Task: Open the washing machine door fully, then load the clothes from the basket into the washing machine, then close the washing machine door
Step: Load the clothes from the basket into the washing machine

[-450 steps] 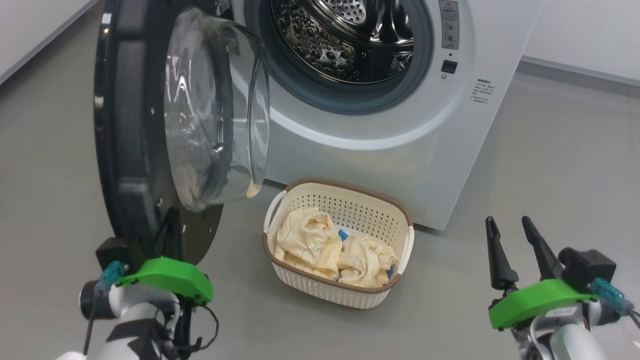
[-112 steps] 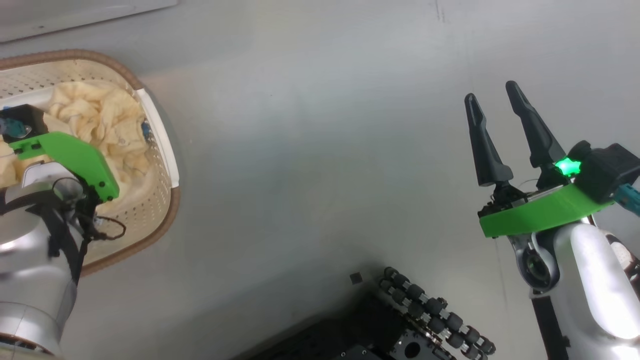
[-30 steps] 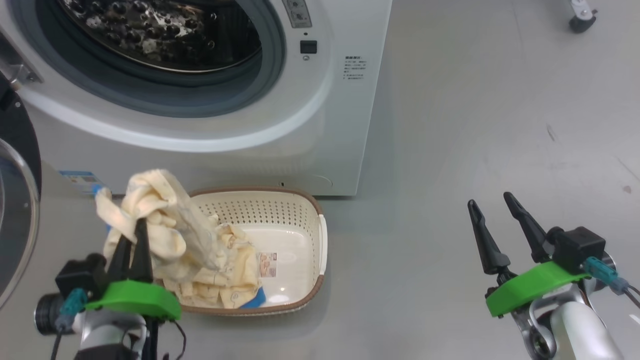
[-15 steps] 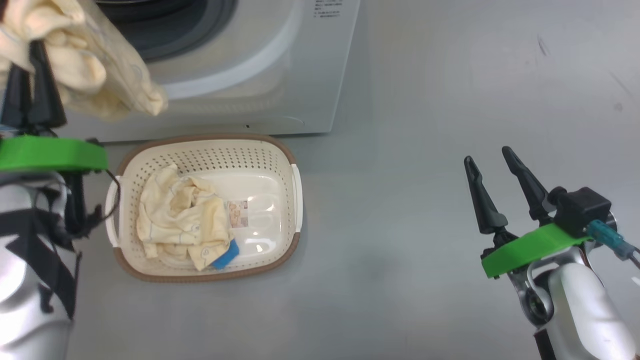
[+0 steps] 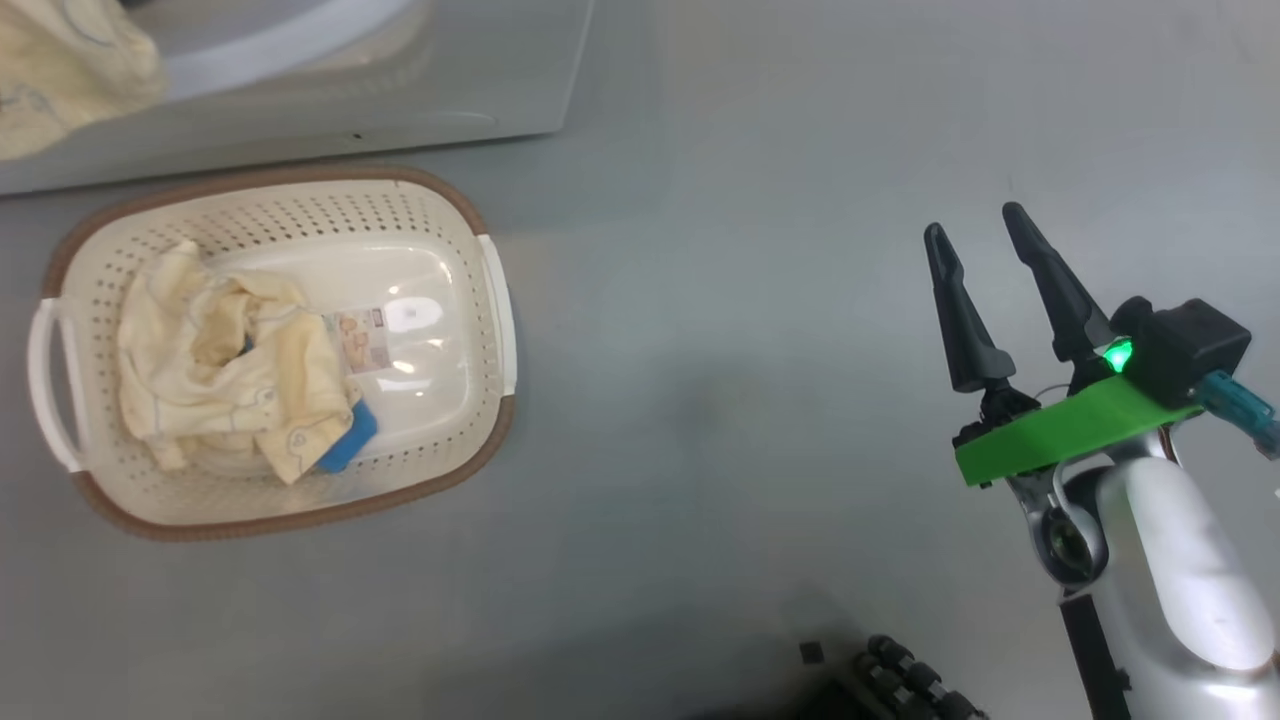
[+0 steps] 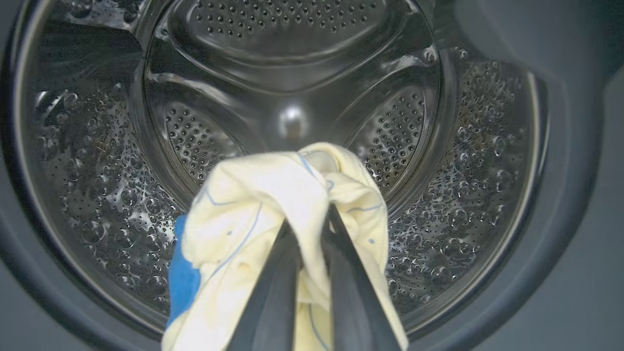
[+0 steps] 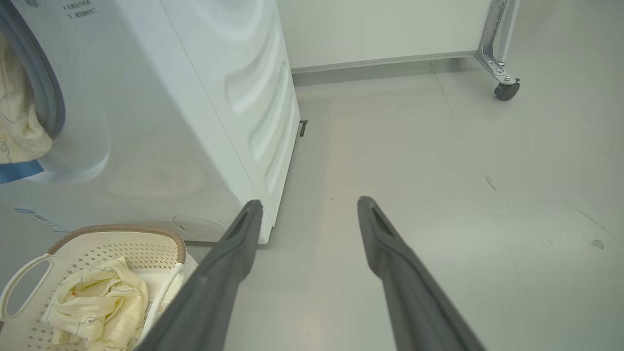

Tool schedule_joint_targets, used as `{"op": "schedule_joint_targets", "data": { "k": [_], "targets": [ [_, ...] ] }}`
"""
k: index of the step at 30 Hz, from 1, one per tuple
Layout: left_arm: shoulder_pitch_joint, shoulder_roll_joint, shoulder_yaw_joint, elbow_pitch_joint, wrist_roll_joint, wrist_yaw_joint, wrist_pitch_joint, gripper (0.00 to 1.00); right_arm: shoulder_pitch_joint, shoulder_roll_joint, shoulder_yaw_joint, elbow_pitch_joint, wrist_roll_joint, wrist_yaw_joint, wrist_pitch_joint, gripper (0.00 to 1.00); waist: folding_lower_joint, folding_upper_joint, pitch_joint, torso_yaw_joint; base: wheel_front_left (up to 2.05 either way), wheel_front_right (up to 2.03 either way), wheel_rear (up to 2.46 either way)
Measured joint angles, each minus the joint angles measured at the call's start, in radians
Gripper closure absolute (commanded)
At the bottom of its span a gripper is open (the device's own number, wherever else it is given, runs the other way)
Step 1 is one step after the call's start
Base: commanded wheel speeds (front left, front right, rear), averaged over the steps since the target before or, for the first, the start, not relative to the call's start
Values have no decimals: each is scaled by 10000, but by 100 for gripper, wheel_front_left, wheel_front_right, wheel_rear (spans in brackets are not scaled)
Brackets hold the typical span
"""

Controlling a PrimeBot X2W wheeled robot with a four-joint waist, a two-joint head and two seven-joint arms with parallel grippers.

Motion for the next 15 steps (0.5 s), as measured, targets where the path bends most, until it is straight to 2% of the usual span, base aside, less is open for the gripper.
{"op": "schedule_joint_targets", "data": {
  "k": [5,9,15],
  "targets": [
    [-1472,757,-477,629,-529,0,456,100,-277,0,171,-46,368,0,0,0,0,0,721,-453,0,0,0],
    [-2478,1438,-1116,1062,-535,0,761,100,-446,0,466,-44,754,0,-2,0,-1,0,1124,-898,0,0,0],
    [-3880,1854,-1670,1875,-832,0,941,100,-518,0,782,-40,1122,0,0,0,-1,0,1506,-1437,0,0,0]
  ]
}}
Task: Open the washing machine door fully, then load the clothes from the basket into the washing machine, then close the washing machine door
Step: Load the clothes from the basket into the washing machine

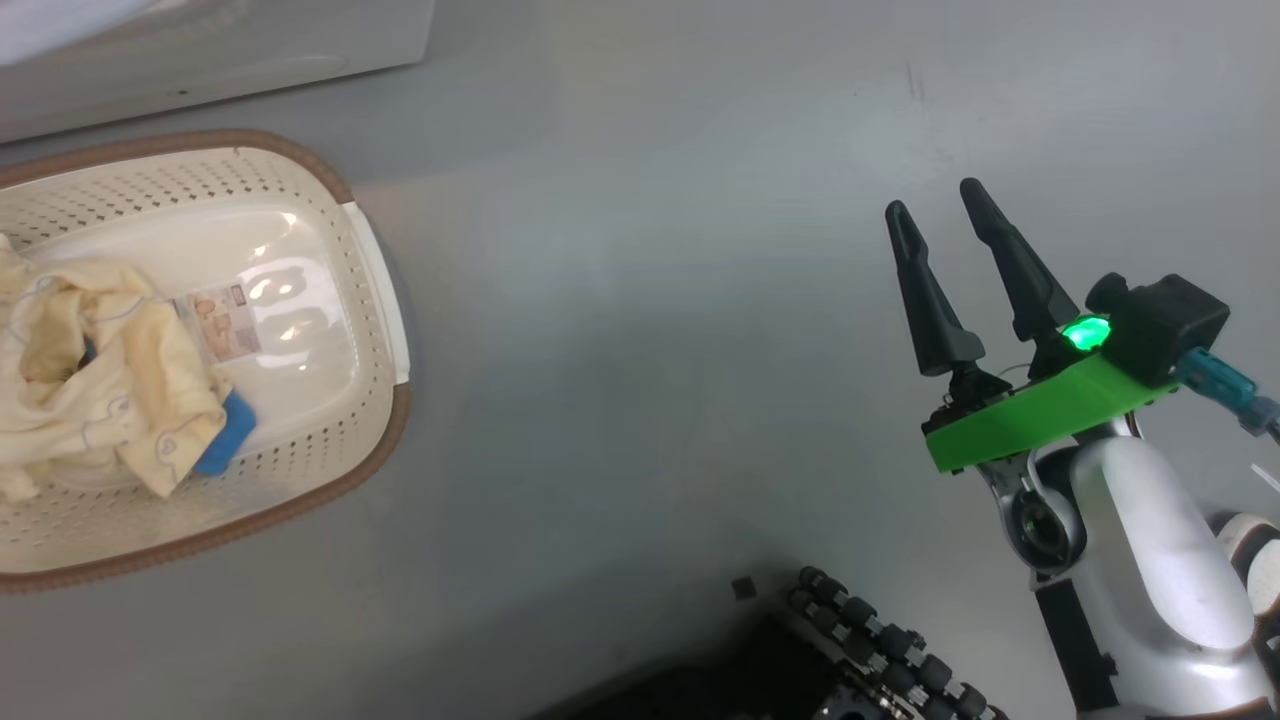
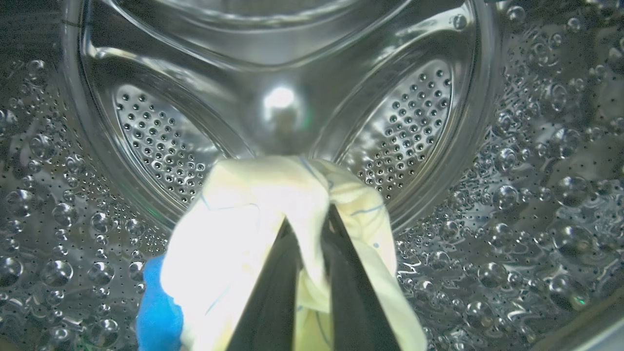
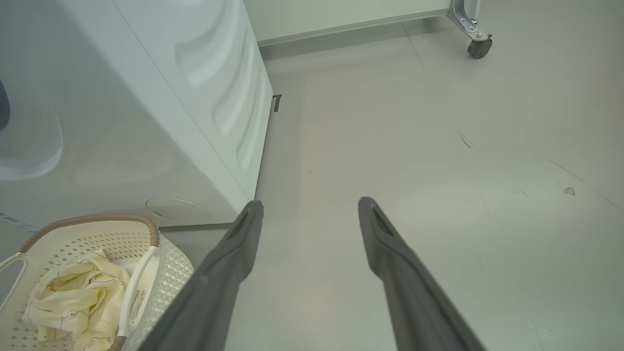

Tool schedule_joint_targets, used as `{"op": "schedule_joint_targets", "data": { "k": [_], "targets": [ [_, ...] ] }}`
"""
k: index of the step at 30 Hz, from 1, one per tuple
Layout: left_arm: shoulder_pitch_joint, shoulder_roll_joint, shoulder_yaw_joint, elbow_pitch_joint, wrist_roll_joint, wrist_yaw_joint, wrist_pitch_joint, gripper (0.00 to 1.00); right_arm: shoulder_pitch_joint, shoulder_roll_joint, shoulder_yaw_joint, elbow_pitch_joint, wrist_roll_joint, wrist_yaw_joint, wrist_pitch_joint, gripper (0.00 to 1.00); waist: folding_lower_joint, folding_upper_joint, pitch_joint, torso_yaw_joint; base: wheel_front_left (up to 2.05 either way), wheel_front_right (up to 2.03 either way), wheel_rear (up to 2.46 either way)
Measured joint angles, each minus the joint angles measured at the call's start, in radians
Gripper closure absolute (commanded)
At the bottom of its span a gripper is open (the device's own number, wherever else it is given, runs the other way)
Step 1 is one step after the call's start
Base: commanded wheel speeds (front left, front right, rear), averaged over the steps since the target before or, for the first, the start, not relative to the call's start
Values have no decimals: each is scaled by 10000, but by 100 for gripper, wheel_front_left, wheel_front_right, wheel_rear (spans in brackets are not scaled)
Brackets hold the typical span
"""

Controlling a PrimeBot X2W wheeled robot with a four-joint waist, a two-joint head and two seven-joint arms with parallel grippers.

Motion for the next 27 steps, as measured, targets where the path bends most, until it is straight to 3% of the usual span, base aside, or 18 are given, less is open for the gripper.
{"op": "schedule_joint_targets", "data": {
  "k": [13,14,15,16,27],
  "targets": [
    [-1337,165,-1147,2646,-107,-13,-94,100,-30,0,322,63,192,0,0,0,-2,0,72,-368,0,0,0],
    [-1339,144,-1200,2786,-109,-13,-136,60,-30,0,330,65,198,0,0,0,-2,0,68,-379,0,0,0],
    [-1355,132,-1279,2911,-107,-13,-222,13,-31,0,334,65,199,0,0,0,-2,0,66,-388,0,0,0],
    [-1403,121,-1323,3033,-117,-15,-257,0,-31,0,337,65,199,0,0,0,-2,0,67,-398,0,0,0],
    [-1775,-205,-2048,3793,-581,-38,-560,0,-63,0,324,132,169,0,0,0,-1,0,-70,-222,0,0,0]
  ]
}}
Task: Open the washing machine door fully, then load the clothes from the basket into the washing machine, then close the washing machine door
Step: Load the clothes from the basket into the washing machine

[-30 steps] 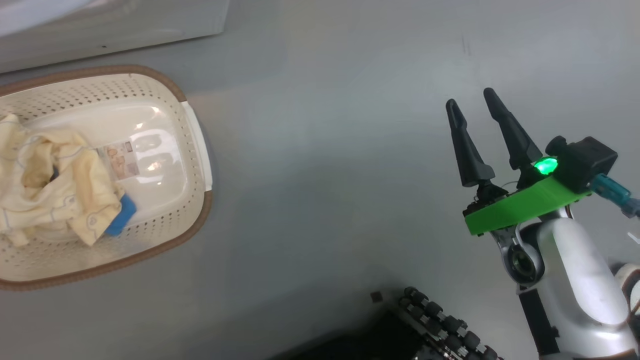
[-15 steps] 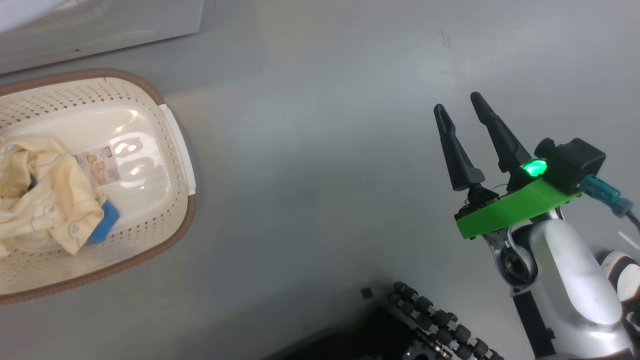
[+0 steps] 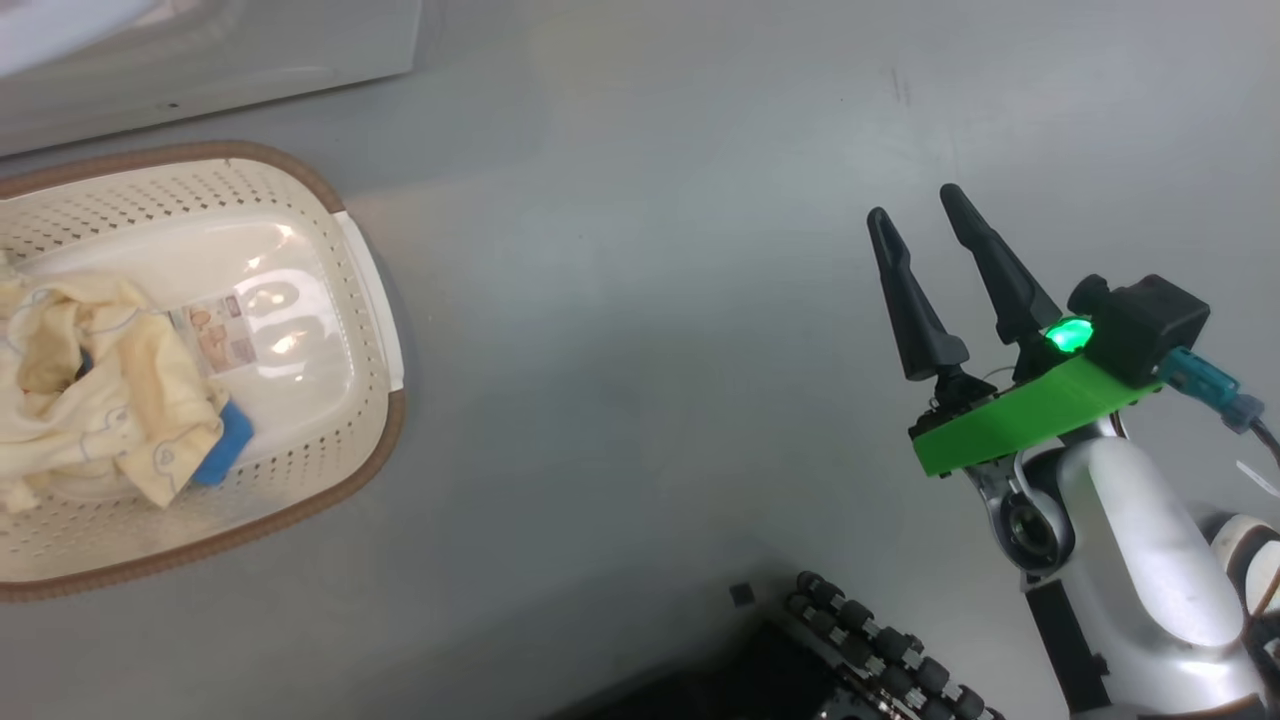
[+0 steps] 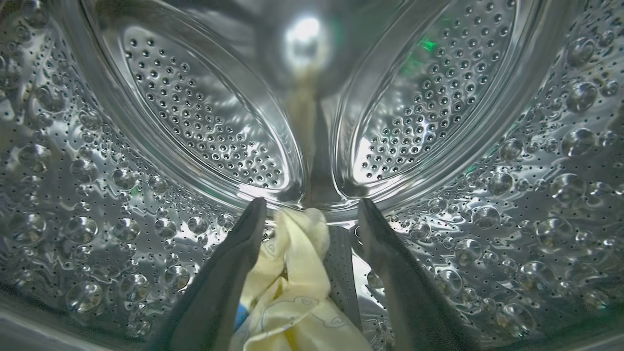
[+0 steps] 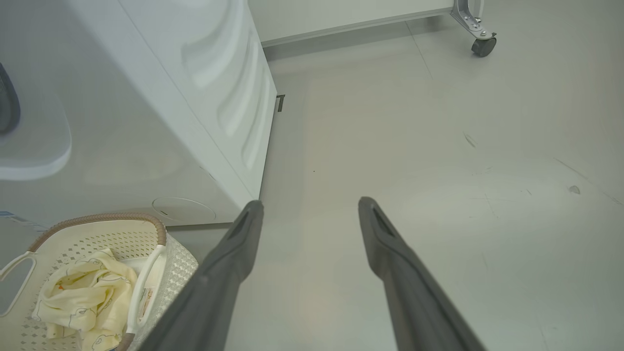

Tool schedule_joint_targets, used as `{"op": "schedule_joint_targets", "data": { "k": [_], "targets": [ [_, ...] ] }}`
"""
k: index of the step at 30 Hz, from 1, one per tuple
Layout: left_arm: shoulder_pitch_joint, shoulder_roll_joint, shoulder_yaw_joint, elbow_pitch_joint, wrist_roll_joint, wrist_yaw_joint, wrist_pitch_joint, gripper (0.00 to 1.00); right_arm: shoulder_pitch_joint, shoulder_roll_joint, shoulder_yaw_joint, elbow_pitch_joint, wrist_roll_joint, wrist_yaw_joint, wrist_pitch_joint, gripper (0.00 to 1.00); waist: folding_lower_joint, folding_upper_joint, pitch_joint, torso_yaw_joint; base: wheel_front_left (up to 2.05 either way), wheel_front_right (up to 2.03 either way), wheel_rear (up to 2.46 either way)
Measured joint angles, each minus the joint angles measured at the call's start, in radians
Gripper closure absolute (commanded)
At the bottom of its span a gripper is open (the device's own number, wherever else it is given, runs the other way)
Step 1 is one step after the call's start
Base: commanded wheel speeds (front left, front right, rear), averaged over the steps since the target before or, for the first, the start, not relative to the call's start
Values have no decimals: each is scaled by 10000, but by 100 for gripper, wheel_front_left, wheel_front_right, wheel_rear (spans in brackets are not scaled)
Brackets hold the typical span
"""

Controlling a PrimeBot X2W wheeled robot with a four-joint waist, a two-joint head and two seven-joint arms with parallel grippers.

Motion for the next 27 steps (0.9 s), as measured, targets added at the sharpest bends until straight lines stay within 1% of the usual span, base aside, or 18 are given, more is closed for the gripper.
{"op": "schedule_joint_targets", "data": {
  "k": [7,14,20,21,27],
  "targets": [
    [485,-190,-579,27,-617,0,-100,0,-99,0,-257,71,-270,0,0,0,-1,0,-420,247,0,0,0],
    [1819,-476,-1133,-65,-1484,0,-244,0,-92,0,-612,113,-715,0,0,0,-1,0,-1024,685,0,0,0],
    [3007,-803,-1599,-380,-2197,0,-451,0,93,0,-855,165,-1143,0,0,0,-1,0,-1692,1203,0,0,0],
    [3007,-803,-1599,-380,-2197,0,-451,0,93,0,-855,165,-1143,0,0,0,-1,0,-1692,1203,0,0,0],
    [4256,-1083,-2004,-803,-2617,0,-757,0,434,-2,-1133,270,-1473,0,0,0,-1,1,-2474,1799,0,0,0]
  ]
}}
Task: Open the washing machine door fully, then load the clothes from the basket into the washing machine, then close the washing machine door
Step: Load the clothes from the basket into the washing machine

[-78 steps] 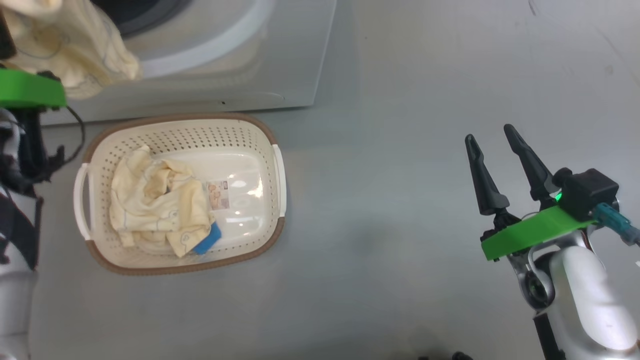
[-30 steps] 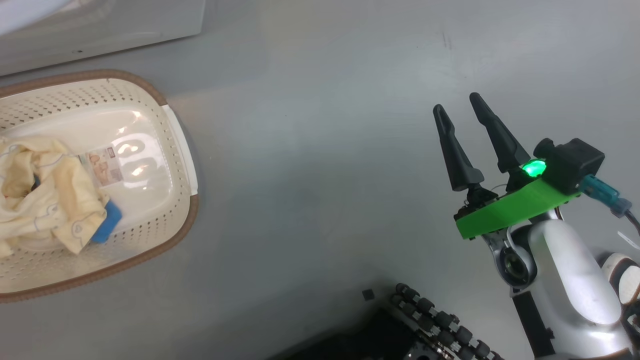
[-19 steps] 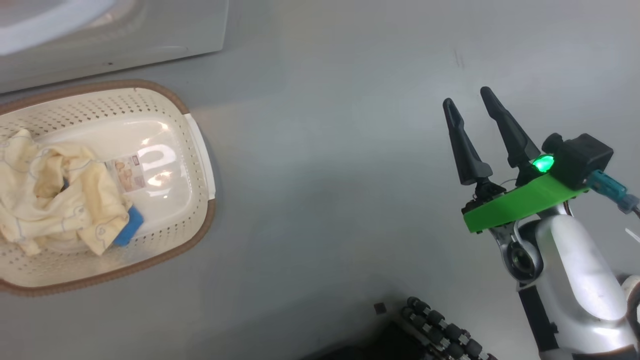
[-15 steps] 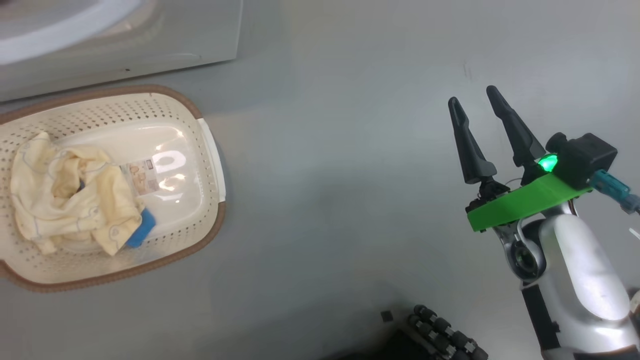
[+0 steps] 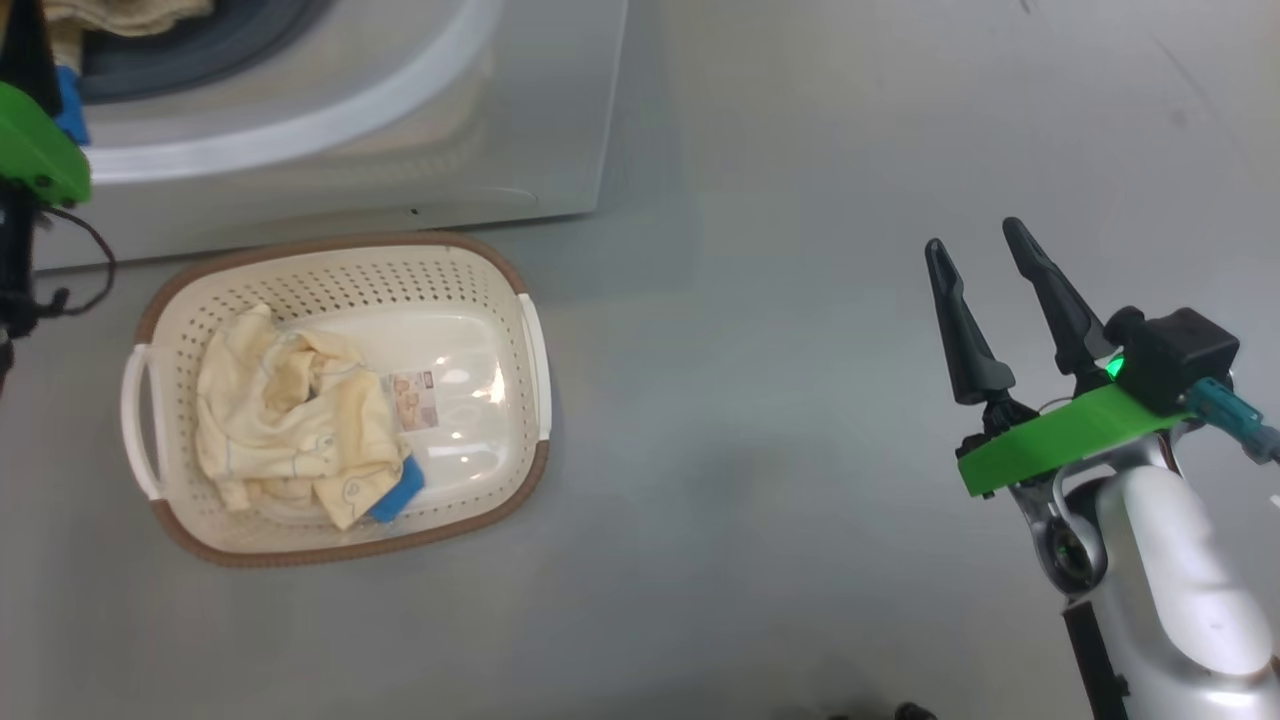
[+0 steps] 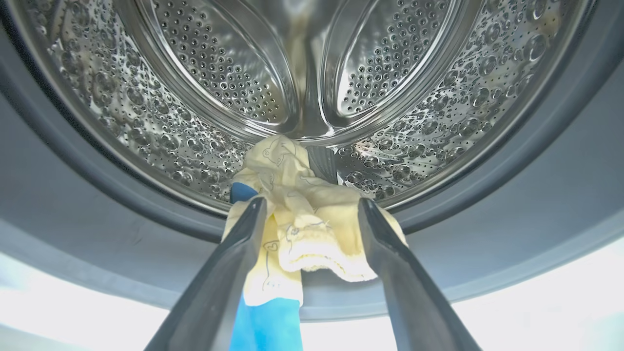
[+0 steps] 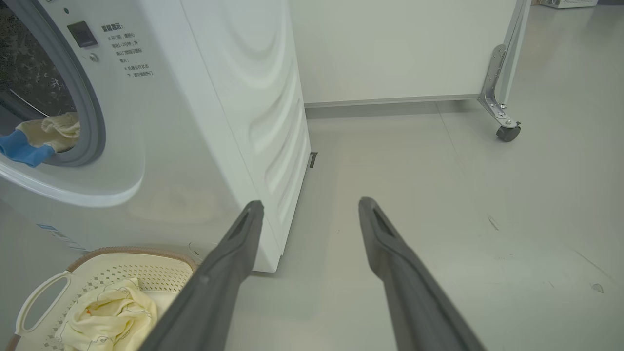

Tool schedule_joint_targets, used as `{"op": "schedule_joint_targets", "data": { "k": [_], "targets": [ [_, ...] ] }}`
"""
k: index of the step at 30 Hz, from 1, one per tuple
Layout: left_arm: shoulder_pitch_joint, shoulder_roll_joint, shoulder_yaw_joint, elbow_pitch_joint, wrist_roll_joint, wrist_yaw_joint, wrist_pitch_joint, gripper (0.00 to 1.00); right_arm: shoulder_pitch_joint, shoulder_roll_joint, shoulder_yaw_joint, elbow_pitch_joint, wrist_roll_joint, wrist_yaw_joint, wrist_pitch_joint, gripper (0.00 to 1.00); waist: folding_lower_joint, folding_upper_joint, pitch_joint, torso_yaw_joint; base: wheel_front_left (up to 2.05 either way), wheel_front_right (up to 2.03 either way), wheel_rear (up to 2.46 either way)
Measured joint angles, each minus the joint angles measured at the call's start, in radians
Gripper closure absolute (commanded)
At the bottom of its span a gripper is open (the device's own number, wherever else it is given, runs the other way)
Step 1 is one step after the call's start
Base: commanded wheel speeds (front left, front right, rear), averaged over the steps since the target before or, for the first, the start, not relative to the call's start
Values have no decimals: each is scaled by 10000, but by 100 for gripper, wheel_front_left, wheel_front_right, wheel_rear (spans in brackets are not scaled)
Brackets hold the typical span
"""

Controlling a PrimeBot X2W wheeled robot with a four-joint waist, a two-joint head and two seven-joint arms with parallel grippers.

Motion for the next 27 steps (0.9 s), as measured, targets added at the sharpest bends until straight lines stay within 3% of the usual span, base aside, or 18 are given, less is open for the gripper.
{"op": "schedule_joint_targets", "data": {
  "k": [8,11,17,27],
  "targets": [
    [1650,-261,23,-782,-328,0,-132,0,534,0,-316,98,-332,0,0,0,0,0,-1064,712,0,0,0],
    [2329,-270,510,-1352,-299,13,-134,0,745,0,-410,100,-378,0,0,0,0,0,-1420,931,0,0,0],
    [4024,-374,1553,-2813,424,451,-138,0,1010,0,-499,125,-439,0,0,0,0,0,-2012,1215,0,0,0],
    [6905,-732,3250,-4918,1597,999,-178,0,1546,0,-589,169,-451,0,0,0,0,0,-2809,1270,0,0,0]
  ]
}}
